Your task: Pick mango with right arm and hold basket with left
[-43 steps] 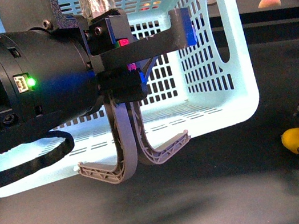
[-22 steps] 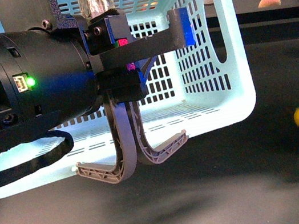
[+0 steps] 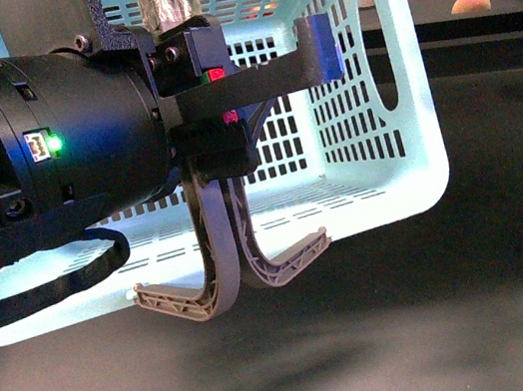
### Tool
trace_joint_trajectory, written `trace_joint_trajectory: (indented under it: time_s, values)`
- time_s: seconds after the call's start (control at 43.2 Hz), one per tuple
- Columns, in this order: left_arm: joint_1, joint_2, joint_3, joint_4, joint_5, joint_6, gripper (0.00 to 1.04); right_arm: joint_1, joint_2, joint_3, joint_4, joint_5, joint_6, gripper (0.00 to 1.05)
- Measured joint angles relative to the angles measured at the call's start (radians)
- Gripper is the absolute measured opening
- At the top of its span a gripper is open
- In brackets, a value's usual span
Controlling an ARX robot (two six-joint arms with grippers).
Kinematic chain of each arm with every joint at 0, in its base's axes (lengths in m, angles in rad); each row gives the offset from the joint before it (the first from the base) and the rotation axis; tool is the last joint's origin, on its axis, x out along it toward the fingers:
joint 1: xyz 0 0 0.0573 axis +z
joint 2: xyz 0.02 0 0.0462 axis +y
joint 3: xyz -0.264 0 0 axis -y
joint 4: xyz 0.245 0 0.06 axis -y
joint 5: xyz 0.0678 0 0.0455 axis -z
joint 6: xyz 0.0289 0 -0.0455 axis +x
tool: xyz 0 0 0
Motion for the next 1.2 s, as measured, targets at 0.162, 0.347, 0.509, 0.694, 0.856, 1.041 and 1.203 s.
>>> trace_joint_trajectory:
  time_s: [0.162,0.347,0.509,0.694,0.856,1.041,1.203]
  values:
    - [0.000,0.000,0.000,0.000,0.000,0.000,0.07,0.093,-0.201,-0.015,-0.023,0.009,0.105,0.59]
    - [0.000,0.000,0.000,0.000,0.000,0.000,0.07,0.204,-0.293,0.021,-0.052,0.046,0.161,0.59]
    - [0.000,0.000,0.000,0.000,0.000,0.000,0.07,0.319,-0.285,0.082,-0.076,0.095,0.192,0.59]
    - [0.000,0.000,0.000,0.000,0.000,0.000,0.07,0.414,-0.217,0.153,-0.096,0.140,0.207,0.59]
    - [0.000,0.000,0.000,0.000,0.000,0.000,0.07,0.475,-0.143,0.210,-0.105,0.163,0.226,0.59]
    - [0.000,0.000,0.000,0.000,0.000,0.000,0.07,0.522,-0.083,0.259,-0.119,0.179,0.235,0.59]
    - [0.000,0.000,0.000,0.000,0.000,0.000,0.07,0.559,-0.032,0.303,-0.130,0.203,0.234,0.63]
